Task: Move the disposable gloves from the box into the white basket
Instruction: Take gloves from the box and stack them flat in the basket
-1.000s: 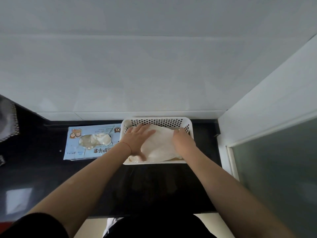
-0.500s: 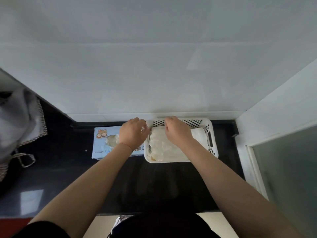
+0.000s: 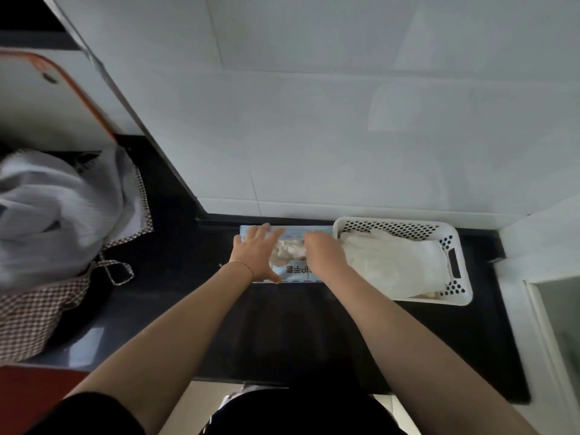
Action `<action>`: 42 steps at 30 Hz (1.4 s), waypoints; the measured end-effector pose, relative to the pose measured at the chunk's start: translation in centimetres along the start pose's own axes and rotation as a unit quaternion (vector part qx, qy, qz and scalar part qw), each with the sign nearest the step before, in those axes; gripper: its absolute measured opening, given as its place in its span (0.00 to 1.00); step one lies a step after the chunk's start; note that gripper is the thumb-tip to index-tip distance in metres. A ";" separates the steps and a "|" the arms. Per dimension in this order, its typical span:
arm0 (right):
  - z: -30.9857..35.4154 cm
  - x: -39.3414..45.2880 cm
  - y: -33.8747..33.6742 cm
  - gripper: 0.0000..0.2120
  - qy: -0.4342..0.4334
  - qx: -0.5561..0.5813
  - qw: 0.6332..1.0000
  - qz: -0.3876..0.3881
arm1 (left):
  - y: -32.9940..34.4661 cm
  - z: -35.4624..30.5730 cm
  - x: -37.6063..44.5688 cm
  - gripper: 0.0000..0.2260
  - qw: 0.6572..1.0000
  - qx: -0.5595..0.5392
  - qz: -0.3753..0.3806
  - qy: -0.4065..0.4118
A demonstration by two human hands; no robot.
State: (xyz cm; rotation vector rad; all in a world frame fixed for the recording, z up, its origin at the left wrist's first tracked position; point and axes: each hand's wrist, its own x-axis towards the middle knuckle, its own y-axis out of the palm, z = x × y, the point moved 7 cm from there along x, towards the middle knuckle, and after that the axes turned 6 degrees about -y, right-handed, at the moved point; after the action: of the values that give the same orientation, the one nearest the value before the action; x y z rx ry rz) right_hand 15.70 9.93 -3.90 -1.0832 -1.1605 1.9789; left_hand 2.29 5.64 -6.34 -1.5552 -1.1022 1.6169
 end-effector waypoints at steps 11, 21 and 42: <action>2.5 0.3 -7.3 0.09 -0.028 0.150 0.983 -0.107 | -0.8 0.2 0.9 0.53 0.999 0.004 -0.023 0.038; 1.9 -1.4 -8.0 0.07 -0.027 0.148 0.985 -0.084 | -1.2 -0.7 0.6 0.45 0.998 -0.047 -0.018 0.037; -0.2 -1.7 -9.4 0.08 0.025 0.287 0.948 -0.136 | -2.8 -0.6 -0.1 0.44 0.950 -0.301 0.073 0.046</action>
State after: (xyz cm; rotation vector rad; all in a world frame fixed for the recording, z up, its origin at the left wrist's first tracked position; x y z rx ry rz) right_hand 17.50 12.77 5.06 -0.6267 -0.5959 1.8785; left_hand 2.59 6.88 -3.76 -2.1184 -1.5538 1.3404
